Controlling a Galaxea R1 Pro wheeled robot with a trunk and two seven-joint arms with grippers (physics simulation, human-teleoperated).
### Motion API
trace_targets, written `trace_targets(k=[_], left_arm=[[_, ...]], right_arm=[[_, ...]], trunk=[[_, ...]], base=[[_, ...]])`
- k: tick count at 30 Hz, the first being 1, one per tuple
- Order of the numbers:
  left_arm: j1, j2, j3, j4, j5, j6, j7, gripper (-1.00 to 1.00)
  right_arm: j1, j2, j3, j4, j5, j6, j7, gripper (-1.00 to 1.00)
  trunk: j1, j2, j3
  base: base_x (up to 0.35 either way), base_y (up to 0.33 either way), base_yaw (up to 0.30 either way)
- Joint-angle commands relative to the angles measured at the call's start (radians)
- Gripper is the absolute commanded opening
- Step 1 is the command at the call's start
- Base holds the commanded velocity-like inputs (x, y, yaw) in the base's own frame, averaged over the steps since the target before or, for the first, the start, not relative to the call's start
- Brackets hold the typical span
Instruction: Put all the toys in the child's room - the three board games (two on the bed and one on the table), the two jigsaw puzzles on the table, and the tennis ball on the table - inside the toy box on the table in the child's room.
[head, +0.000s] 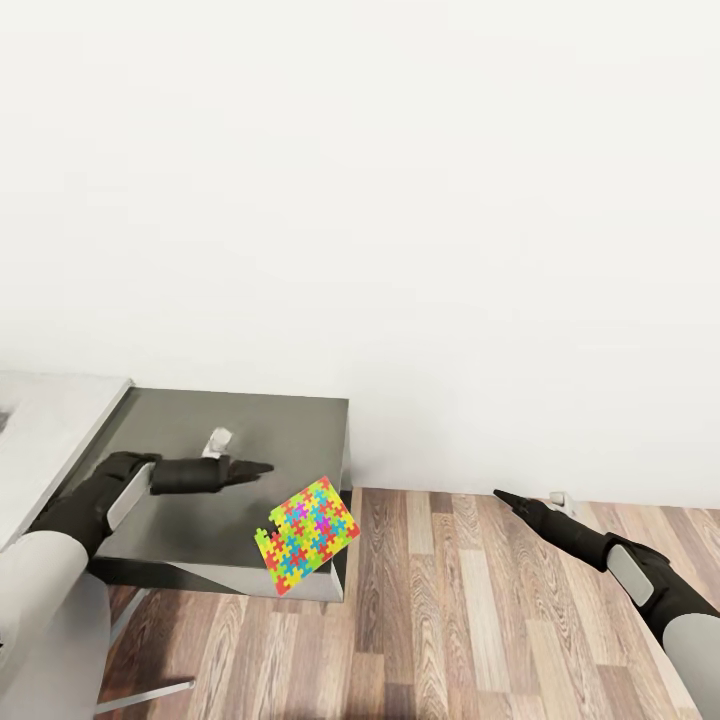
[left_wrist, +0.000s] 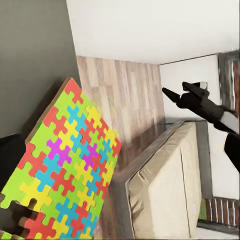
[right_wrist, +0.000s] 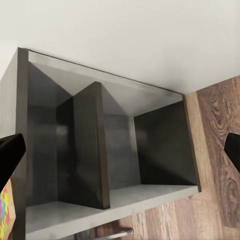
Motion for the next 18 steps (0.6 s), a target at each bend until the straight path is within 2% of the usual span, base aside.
trace_targets(k=[1, 6, 8, 12, 18], left_arm=[[0.0, 0.008, -0.005, -0.001, 0.006, 0.007, -0.058, 1.0], [0.003, 0.025, -0.007, -0.018, 0.006, 0.014, -0.205, 1.0], [0.006, 0.029, -0.008, -0.039, 0.006, 0.018, -0.24, 1.0], [0.017, 0.032, -0.01, -0.08, 0.006, 0.032, -0.288, 1.0], [0.027, 0.042, -0.009, -0.113, 0.005, 0.044, -0.31, 1.0]], right_arm=[[-0.001, 0.0, -0.002, 0.0, -0.006, 0.008, 0.002, 1.0], [-0.001, 0.001, -0.002, -0.002, -0.006, 0.007, 0.002, 1.0], [-0.001, 0.001, -0.002, -0.003, -0.006, 0.007, 0.005, 1.0], [-0.001, 0.002, -0.002, -0.003, -0.005, 0.006, 0.031, 1.0], [-0.001, 0.003, -0.001, -0.002, -0.003, 0.004, 0.069, 1.0]], trunk=[[0.001, -0.002, -0.002], [0.001, -0.002, -0.001], [0.001, -0.002, 0.001], [0.001, -0.002, 0.007], [0.001, -0.002, 0.016]], base=[[0.0, 0.0, 0.0], [0.0, 0.0, 0.0], [0.0, 0.0, 0.0], [0.0, 0.0, 0.0], [0.0, 0.0, 0.0]])
